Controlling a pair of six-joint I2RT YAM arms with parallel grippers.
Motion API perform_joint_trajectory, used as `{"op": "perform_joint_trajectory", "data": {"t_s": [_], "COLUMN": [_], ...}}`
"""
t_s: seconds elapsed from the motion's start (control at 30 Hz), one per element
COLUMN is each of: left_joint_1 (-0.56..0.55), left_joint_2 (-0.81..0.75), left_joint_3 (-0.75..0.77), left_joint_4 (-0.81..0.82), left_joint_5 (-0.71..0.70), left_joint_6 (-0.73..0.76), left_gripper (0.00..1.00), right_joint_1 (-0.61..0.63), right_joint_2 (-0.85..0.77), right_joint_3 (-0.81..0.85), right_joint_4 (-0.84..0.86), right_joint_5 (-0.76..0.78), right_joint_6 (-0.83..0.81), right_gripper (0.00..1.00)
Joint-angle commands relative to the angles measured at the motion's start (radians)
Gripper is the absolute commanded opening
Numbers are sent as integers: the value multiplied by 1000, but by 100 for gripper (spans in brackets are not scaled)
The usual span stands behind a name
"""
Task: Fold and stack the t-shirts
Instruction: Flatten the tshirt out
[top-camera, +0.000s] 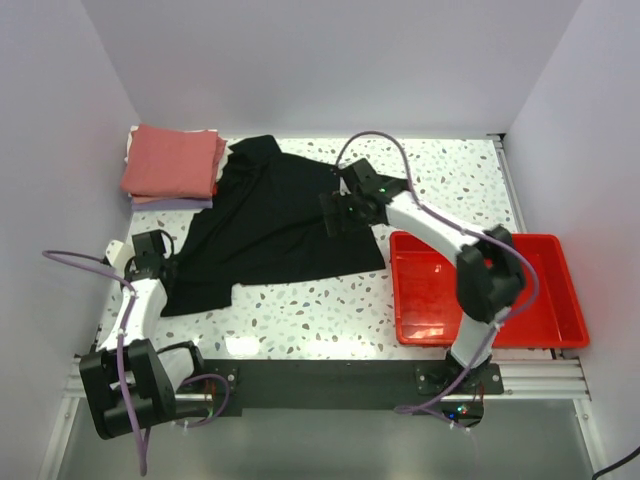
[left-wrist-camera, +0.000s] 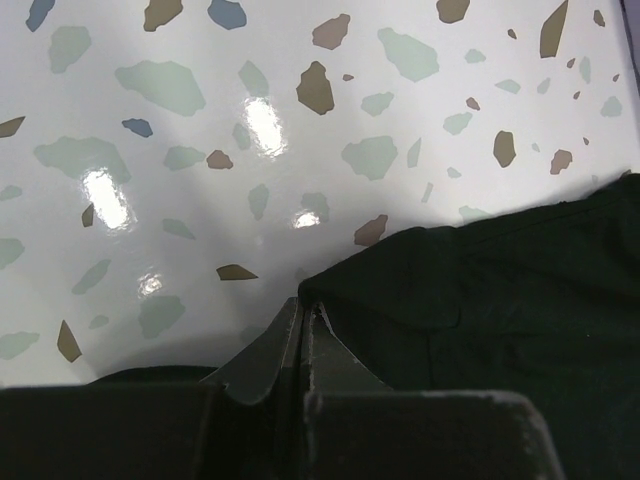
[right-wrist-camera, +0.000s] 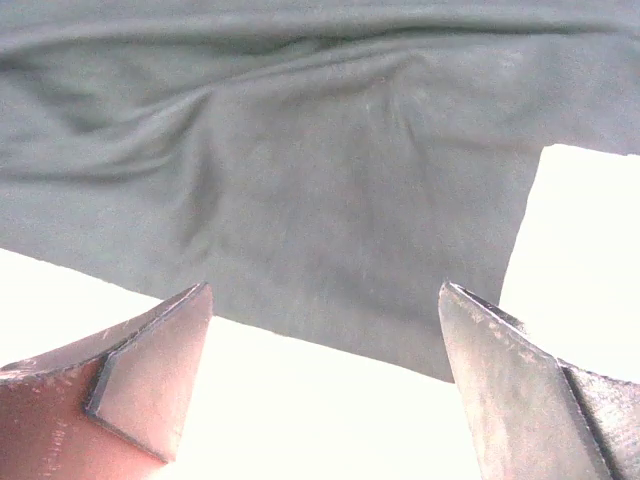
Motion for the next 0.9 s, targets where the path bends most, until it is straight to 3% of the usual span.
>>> {"op": "perform_joint_trajectory", "data": {"t_s": [0.0,0.1,0.23,0.5,0.67,0.87], "left_joint_1": [10,13,13,15,15,15], "left_joint_2": [-12,-20,-14,-21,-15,-17], "left_joint_3": [-5,-5,-2,-6,-5,-3], "left_joint_4": [48,53,57,40,45,42], "left_joint_5": [13,7,9,-5,4,0], "left_joint_6": [24,31,41,38,40,40], "left_gripper": [0,0,0,0,0,0], "right_joint_1": [0,1,3,6,10,12], "right_joint_2": [-244,-350,-378,-306,-237,-179], "right_joint_3": [-192,-341,-420,-428,-407,-374], "right_joint_4": [66,86,45,69,51,32], "right_joint_5": [27,-13,25,-4,116,252], "right_joint_6": [81,126,115,95,68,68], "right_gripper": [99,99,99,89,78,73]}}
